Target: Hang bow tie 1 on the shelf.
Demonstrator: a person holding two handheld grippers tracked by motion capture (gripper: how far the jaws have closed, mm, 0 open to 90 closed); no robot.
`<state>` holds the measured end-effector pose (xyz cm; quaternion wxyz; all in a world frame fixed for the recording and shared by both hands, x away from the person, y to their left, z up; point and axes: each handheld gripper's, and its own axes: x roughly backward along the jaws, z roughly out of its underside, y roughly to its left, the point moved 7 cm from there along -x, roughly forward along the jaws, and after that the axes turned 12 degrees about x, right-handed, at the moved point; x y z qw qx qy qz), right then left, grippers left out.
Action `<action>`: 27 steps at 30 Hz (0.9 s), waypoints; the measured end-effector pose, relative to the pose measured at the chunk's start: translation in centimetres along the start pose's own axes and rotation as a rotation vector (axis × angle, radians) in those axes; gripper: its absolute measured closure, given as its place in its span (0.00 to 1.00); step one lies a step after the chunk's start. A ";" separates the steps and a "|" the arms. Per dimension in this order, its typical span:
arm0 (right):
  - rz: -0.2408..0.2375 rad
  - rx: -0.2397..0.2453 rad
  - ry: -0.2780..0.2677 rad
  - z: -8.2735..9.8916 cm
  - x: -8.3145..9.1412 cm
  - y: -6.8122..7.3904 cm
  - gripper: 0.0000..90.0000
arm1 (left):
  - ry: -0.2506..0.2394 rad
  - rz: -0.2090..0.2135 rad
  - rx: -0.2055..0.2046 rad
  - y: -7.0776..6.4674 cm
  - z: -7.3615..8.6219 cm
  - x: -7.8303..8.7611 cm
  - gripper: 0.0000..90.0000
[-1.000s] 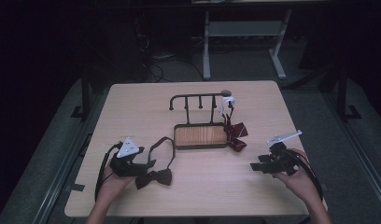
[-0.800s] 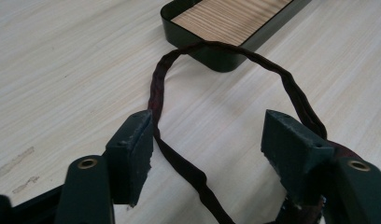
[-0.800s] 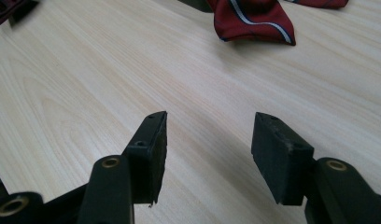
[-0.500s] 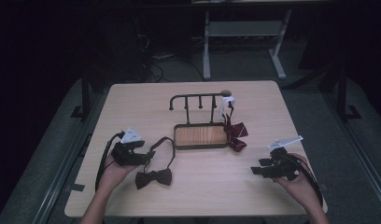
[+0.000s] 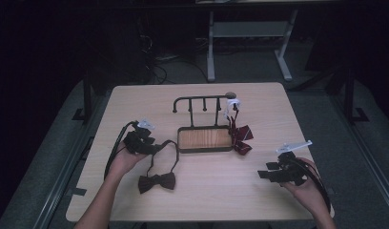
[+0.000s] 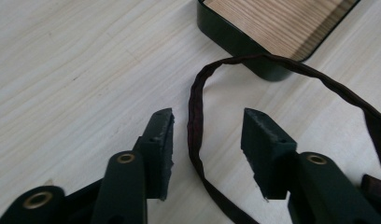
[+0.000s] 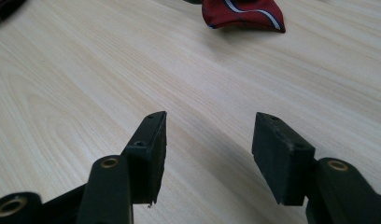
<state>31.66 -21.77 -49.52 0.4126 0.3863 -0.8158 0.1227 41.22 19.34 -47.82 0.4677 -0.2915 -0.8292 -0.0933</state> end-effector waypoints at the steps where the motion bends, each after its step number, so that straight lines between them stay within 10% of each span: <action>1: 0.001 -0.002 0.002 0.0 0.0 0.0 0.49 | 0.012 -0.005 -0.004 0.1 0.0 -0.2 0.62; 27: 0.017 0.009 -0.013 0.0 0.2 -0.1 0.52 | 0.162 0.011 0.027 0.9 0.5 -2.9 0.93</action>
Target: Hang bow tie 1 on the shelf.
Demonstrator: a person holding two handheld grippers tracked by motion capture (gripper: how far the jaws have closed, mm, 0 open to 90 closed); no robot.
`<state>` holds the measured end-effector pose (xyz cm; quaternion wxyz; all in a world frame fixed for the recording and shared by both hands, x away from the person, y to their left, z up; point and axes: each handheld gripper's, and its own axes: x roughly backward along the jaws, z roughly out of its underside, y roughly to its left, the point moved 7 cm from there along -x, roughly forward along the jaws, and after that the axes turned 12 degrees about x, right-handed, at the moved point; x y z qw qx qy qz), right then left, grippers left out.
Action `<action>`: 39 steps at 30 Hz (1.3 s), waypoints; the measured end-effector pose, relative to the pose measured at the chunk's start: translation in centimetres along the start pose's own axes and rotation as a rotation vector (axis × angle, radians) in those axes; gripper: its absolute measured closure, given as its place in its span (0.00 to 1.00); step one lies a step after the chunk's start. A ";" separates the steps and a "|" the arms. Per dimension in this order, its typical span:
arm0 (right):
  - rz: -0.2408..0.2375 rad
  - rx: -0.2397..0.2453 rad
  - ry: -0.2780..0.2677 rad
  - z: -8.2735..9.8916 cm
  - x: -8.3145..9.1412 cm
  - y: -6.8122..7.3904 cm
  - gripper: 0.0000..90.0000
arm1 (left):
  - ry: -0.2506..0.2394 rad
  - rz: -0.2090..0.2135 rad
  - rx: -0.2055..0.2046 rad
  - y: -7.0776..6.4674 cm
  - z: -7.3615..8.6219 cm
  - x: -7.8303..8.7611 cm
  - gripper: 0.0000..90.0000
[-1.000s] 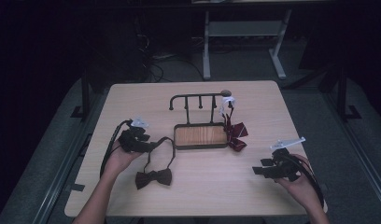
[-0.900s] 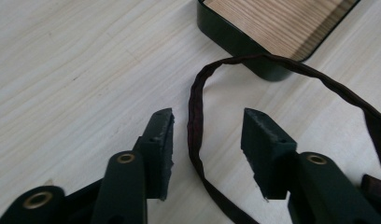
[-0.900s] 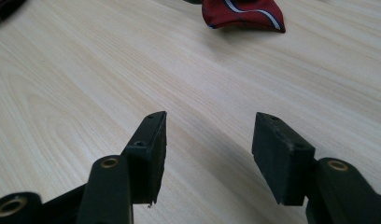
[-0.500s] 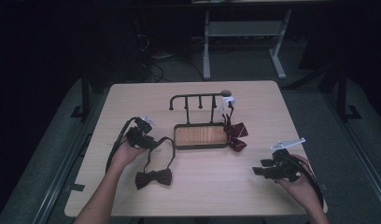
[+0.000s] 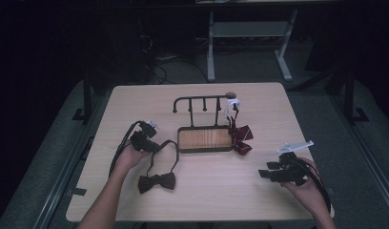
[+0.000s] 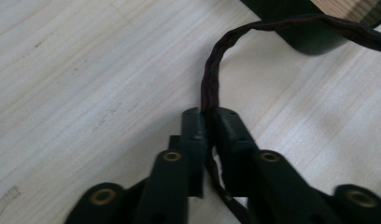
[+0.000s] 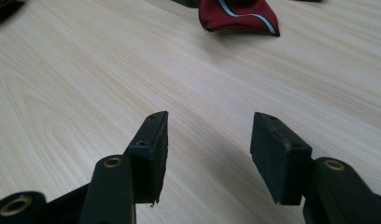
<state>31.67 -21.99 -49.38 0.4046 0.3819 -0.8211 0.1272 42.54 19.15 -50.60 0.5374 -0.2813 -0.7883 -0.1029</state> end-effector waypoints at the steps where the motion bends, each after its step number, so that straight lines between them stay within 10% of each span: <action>1: 0.000 0.000 -0.002 0.0 0.0 0.0 0.52 | 0.003 0.004 -0.002 0.0 0.0 0.0 0.95; 39: -0.010 -0.037 -0.030 0.4 0.0 -0.6 0.53 | -0.088 0.092 -0.116 -2.2 1.2 5.9 1.00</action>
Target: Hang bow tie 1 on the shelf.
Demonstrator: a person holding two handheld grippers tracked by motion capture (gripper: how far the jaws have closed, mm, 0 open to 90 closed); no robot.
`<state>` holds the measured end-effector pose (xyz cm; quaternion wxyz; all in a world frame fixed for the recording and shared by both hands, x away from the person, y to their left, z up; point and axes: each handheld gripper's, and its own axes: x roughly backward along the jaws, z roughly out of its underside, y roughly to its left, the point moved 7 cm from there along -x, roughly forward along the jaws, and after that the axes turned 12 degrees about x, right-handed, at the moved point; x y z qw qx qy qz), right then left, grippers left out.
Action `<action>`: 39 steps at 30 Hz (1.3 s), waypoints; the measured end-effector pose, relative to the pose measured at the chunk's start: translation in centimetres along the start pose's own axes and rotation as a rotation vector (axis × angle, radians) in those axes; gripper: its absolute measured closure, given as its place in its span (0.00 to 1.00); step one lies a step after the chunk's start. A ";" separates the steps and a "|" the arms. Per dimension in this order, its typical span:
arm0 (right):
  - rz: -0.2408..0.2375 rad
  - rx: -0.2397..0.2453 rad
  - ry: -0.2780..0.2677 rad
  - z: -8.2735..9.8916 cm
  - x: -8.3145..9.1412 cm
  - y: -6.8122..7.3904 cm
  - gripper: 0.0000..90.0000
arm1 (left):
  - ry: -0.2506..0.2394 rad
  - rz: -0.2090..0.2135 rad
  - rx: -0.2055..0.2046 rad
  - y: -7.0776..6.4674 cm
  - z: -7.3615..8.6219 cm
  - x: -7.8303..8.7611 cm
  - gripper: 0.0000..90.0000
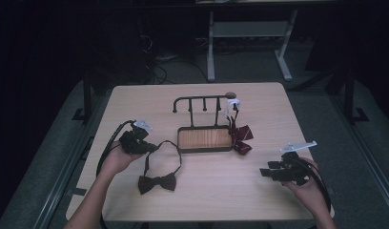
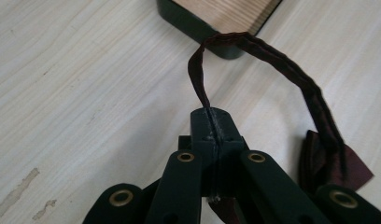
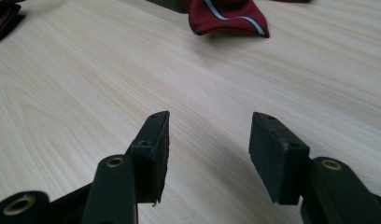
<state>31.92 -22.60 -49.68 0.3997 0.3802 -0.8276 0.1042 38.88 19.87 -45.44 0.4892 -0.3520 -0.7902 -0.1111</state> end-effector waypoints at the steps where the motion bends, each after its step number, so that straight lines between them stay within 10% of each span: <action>1: 0.004 -0.001 -0.002 0.0 0.0 0.0 0.53 | -0.001 0.001 -0.002 -0.1 0.0 0.1 1.00; 39: 0.020 -0.007 -0.029 0.0 0.3 -0.6 0.53 | 0.014 0.056 -0.154 -3.9 -1.7 5.1 1.00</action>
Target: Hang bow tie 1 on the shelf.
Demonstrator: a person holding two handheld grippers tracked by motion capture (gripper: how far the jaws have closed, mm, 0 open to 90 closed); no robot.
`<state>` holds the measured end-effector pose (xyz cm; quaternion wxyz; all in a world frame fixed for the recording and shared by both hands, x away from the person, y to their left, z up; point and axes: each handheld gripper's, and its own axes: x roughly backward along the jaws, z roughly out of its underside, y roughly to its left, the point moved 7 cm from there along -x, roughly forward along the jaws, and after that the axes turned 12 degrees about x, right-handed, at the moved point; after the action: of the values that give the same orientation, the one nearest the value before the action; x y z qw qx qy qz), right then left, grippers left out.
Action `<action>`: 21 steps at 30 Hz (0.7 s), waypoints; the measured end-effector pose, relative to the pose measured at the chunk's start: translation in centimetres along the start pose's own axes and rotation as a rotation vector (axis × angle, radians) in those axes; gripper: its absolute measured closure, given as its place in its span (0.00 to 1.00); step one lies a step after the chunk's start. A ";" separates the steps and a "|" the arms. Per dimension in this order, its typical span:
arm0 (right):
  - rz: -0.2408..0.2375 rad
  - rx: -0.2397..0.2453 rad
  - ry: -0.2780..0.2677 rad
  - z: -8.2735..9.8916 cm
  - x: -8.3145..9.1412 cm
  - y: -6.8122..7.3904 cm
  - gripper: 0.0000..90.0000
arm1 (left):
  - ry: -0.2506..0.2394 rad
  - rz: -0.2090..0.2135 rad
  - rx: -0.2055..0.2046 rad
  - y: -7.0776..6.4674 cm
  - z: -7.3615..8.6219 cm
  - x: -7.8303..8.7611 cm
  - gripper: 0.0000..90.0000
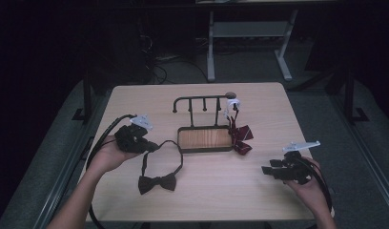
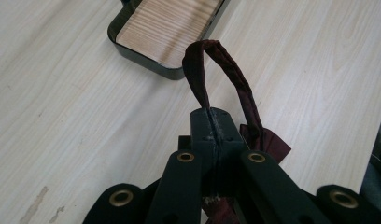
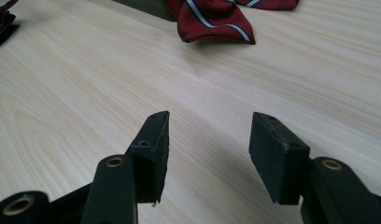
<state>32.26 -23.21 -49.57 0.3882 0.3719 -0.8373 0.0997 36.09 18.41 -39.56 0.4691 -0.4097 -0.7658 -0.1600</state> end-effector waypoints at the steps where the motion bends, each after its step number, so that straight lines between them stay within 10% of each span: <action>1: 0.000 -0.002 0.000 0.0 0.0 0.0 0.53 | -0.001 0.000 -0.004 0.0 -0.1 0.2 1.00; 21: 0.006 0.007 -0.006 0.1 0.1 0.0 0.53 | -0.047 0.007 -0.053 -1.6 -1.7 3.2 1.00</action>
<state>32.18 -23.29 -49.54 0.3840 0.3709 -0.8393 0.1027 35.12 17.86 -35.76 0.4404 -0.4283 -0.7708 -0.1687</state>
